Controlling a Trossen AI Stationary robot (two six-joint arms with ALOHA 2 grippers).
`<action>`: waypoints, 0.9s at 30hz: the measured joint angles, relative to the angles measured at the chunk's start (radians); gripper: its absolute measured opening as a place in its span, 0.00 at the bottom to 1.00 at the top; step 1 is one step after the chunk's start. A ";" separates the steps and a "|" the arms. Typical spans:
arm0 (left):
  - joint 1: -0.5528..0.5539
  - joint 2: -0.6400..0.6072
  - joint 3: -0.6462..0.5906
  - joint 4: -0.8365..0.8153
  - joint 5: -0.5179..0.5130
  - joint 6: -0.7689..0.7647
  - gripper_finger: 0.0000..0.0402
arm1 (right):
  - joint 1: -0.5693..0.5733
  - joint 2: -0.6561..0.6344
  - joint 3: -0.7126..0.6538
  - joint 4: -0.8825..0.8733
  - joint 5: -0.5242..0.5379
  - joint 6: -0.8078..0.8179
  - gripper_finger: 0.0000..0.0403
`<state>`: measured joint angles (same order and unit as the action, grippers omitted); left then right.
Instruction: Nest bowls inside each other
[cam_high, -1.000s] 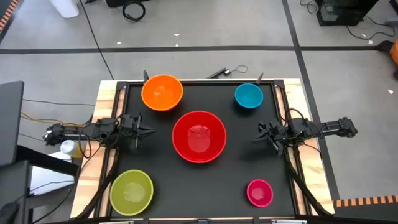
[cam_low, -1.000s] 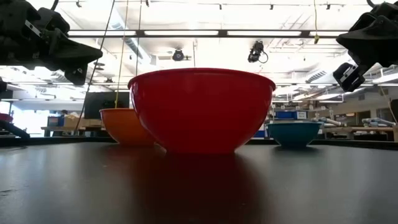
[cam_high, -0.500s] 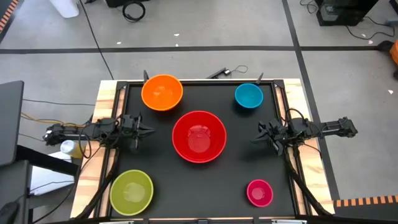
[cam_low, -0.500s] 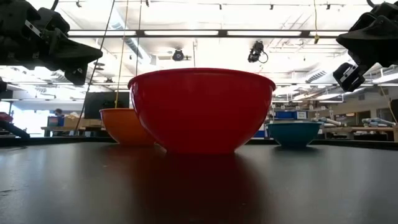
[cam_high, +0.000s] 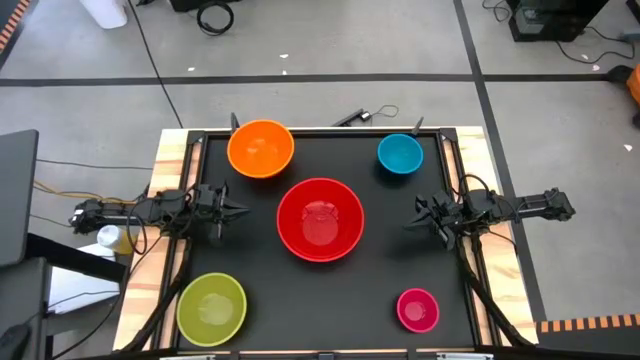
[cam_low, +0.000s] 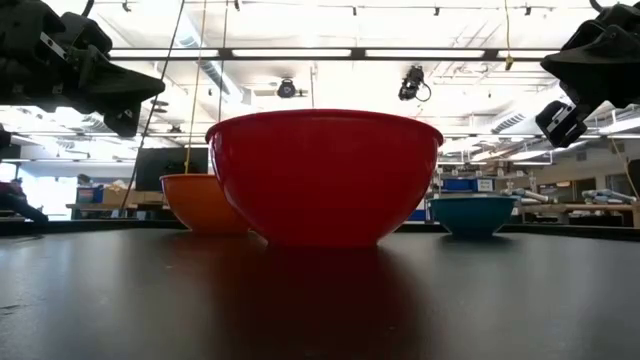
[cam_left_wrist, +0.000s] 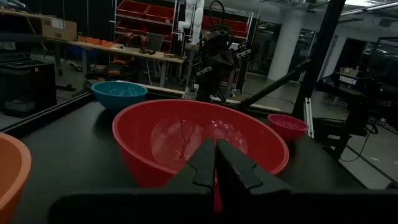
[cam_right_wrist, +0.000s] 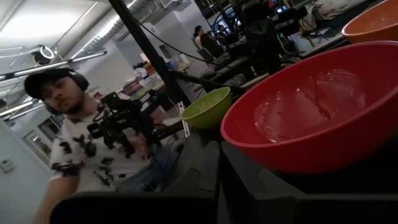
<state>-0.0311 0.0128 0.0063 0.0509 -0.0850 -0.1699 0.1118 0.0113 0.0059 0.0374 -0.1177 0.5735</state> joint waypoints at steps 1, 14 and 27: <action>0.000 0.000 0.000 0.000 0.000 0.000 0.05 | 0.000 0.000 0.000 0.000 0.000 0.000 0.06; 0.000 0.000 0.000 0.008 -0.001 -0.064 0.05 | -0.001 0.000 0.000 0.010 0.087 -0.116 0.06; 0.002 -0.001 0.000 0.191 -0.315 0.066 0.05 | -0.061 0.021 0.000 0.257 1.117 -0.375 0.06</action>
<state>-0.0296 0.0120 0.0062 0.2418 -0.4004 -0.1044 0.0508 0.0322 0.0059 0.2940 0.9994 0.1989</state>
